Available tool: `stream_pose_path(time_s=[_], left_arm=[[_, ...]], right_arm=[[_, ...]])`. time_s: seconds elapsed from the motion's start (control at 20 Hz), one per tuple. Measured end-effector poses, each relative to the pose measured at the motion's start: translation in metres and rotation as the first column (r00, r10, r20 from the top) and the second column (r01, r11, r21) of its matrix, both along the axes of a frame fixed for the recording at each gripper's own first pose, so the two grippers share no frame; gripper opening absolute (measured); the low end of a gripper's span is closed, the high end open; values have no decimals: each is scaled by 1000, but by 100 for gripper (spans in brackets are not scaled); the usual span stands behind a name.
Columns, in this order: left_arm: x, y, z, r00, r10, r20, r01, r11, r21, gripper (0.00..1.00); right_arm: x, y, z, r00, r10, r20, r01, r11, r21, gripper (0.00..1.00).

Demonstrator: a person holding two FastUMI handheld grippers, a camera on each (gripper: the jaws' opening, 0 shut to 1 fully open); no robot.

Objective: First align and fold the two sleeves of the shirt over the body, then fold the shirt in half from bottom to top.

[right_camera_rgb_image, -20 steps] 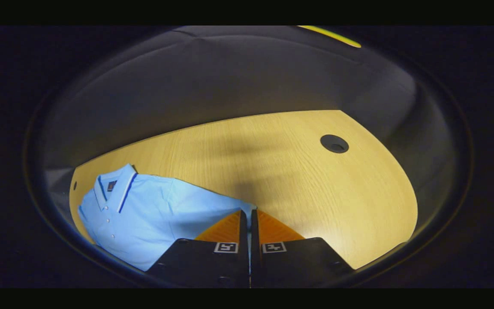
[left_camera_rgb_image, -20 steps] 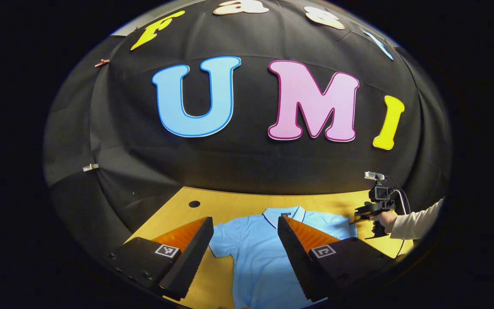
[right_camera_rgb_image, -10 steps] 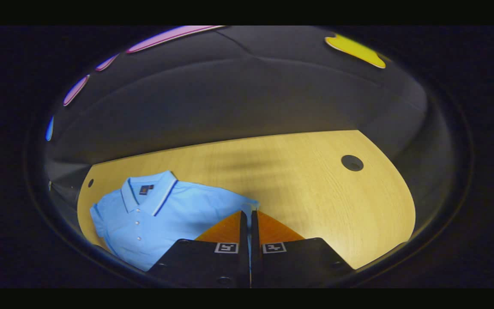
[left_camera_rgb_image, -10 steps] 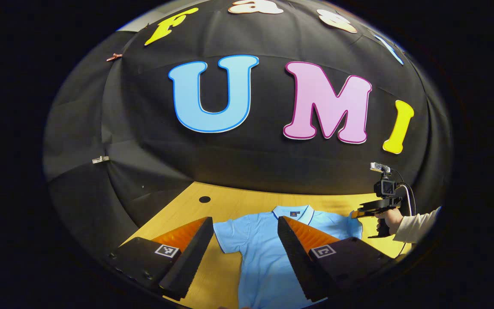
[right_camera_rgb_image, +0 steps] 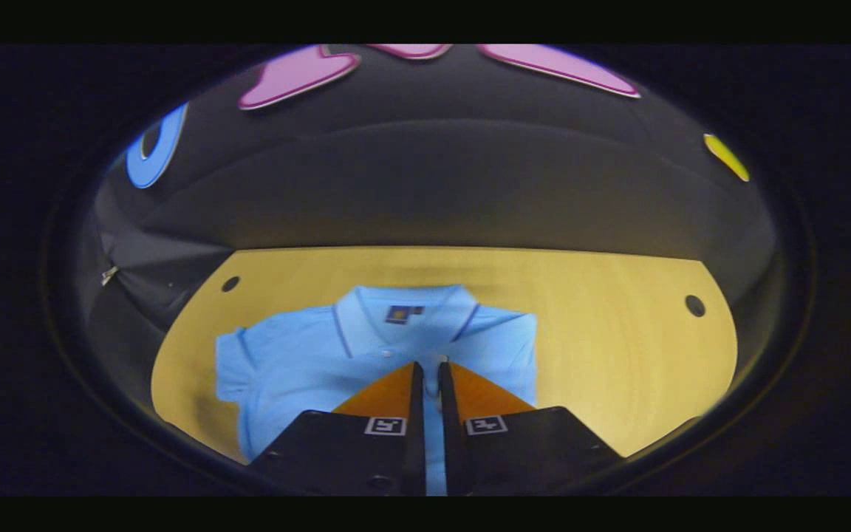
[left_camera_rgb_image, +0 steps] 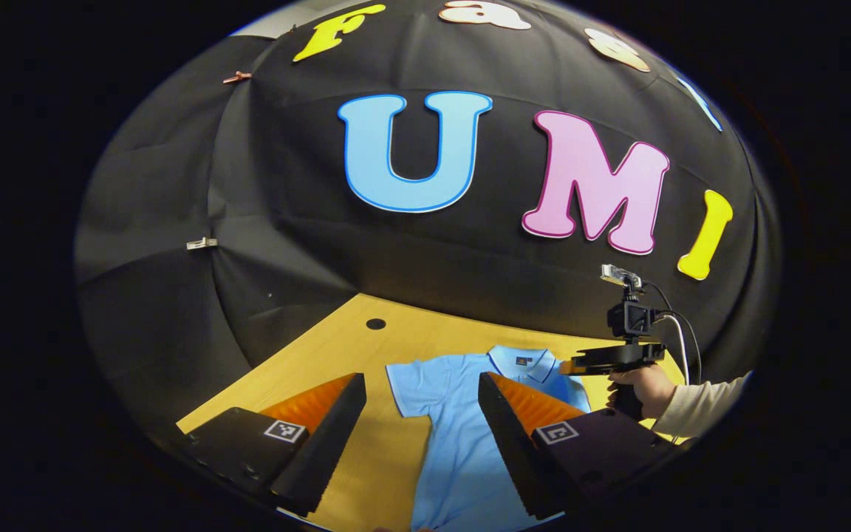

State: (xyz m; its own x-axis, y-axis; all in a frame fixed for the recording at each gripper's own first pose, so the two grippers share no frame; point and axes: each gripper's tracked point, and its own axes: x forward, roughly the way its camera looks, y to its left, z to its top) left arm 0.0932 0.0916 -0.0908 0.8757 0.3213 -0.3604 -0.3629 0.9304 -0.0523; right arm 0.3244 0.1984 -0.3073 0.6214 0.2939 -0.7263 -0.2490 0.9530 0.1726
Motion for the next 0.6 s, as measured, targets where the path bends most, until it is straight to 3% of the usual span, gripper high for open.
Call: stream_pose_path(time_s=[0.1,0.15,0.3,0.35,0.45,0.5,0.55,0.6], left_arm=[[-7,9,-6,1000,20,-6,-20,1000,-10,97],[-9,15,-11,1000,27,-8,-28,999,-19,97],[-7,29,-25,999,34,-26,-35,999,-36,97],[0,35,-30,999,29,-30,-30,999,-34,97],[19,44,-40,999,6,-32,-6,1000,-17,97],[31,49,-44,999,-7,-36,7,1000,-8,97],[46,52,-51,999,-24,-41,24,1000,-9,97],[60,53,-59,998,-43,-50,42,999,-19,97]], right_arm=[[-19,33,5,998,70,1,-70,997,19,28],[-31,49,9,995,104,1,-104,994,36,48],[-64,65,17,989,146,-1,-145,987,64,94],[-73,61,20,989,149,2,-149,987,58,99],[-87,39,27,989,145,15,-146,989,28,95],[-94,26,31,990,139,21,-139,990,13,99],[-100,12,33,991,128,26,-128,992,-1,98],[-106,-2,36,993,117,29,-116,993,-10,92]])
